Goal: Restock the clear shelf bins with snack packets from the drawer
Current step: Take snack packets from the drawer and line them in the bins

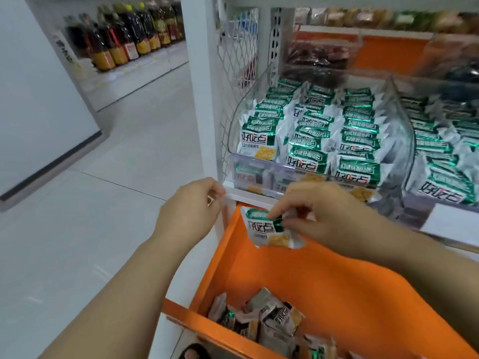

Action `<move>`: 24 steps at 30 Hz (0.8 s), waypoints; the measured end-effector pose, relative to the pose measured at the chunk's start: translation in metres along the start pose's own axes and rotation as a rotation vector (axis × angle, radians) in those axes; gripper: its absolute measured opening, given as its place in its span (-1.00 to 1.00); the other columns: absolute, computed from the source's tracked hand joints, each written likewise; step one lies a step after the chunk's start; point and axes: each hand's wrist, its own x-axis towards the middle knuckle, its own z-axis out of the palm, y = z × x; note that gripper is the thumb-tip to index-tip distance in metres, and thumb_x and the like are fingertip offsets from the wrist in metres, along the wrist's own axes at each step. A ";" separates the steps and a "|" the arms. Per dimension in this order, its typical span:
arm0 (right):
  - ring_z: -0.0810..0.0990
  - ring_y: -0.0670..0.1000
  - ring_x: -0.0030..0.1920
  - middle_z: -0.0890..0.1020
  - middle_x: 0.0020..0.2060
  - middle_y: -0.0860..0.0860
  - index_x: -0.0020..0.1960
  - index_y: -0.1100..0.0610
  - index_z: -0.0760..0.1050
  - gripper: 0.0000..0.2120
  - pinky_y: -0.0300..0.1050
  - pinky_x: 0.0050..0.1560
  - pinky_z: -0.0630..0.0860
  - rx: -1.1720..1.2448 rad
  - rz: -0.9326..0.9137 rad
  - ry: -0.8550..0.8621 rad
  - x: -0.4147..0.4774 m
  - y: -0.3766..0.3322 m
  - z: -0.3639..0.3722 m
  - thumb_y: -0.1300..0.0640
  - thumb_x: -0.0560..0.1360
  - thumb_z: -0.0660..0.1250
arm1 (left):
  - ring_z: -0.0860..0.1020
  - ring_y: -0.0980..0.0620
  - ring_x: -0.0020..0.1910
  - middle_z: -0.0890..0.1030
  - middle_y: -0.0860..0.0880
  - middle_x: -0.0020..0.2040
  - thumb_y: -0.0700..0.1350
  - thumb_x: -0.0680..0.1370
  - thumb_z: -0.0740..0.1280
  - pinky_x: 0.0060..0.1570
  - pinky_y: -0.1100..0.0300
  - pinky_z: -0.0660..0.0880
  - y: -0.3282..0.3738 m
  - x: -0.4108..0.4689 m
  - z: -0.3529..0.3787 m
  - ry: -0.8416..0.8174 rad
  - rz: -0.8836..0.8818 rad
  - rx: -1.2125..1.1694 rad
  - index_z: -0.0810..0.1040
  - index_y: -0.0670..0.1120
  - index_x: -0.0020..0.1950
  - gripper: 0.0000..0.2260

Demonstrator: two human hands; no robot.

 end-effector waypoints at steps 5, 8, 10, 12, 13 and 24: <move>0.54 -0.17 -0.19 0.57 -0.22 -0.15 -0.02 -0.10 0.59 -0.77 -0.31 -0.09 0.48 -0.078 -0.129 0.362 0.015 -0.020 -0.054 0.24 0.48 0.39 | 0.51 0.09 0.17 0.48 0.12 0.27 -0.09 0.57 0.28 0.06 0.08 0.51 0.022 0.000 -0.003 0.106 0.088 -0.172 0.34 0.11 0.39 -0.61; 0.53 -0.12 -0.17 0.57 -0.19 -0.10 0.02 -0.01 0.62 -0.79 -0.19 0.00 0.48 -0.237 -0.141 0.430 0.034 -0.019 -0.064 0.26 0.49 0.38 | 0.46 0.05 0.27 0.42 0.09 0.36 -0.09 0.57 0.28 0.16 0.00 0.49 0.029 0.000 -0.002 0.084 0.121 -0.205 0.25 0.09 0.47 -0.51; 0.49 -0.11 -0.17 0.52 -0.19 -0.12 0.03 0.06 0.64 -0.79 -0.12 -0.01 0.49 -0.349 -0.158 0.426 0.046 -0.017 -0.064 0.30 0.48 0.37 | 0.45 0.05 0.29 0.41 0.08 0.39 -0.07 0.58 0.27 0.20 -0.02 0.48 0.030 0.002 -0.003 0.075 0.118 -0.209 0.22 0.10 0.49 -0.50; 0.44 -0.13 -0.17 0.47 -0.20 -0.15 0.03 0.08 0.65 -0.79 -0.18 -0.05 0.43 -0.395 -0.174 0.421 0.056 -0.017 -0.062 0.31 0.47 0.36 | 0.45 0.05 0.29 0.40 0.07 0.39 -0.06 0.58 0.27 0.20 -0.03 0.48 0.029 0.003 -0.004 0.069 0.117 -0.209 0.22 0.11 0.49 -0.50; 0.42 -0.15 -0.17 0.46 -0.21 -0.16 0.03 0.07 0.65 -0.79 -0.23 -0.06 0.39 -0.398 -0.166 0.417 0.061 -0.018 -0.060 0.30 0.48 0.36 | 0.45 0.05 0.29 0.40 0.08 0.39 -0.06 0.58 0.28 0.19 -0.02 0.49 0.028 0.003 -0.004 0.067 0.120 -0.206 0.21 0.12 0.49 -0.50; 0.48 0.12 0.20 0.58 0.20 0.00 0.31 0.04 0.49 -0.63 0.06 0.23 0.35 -0.637 -0.023 0.305 0.073 -0.005 -0.027 0.04 0.52 0.33 | 0.49 0.08 0.24 0.43 0.12 0.36 -0.05 0.59 0.26 0.15 0.04 0.53 0.023 0.006 -0.004 0.035 0.125 -0.205 0.15 0.19 0.49 -0.48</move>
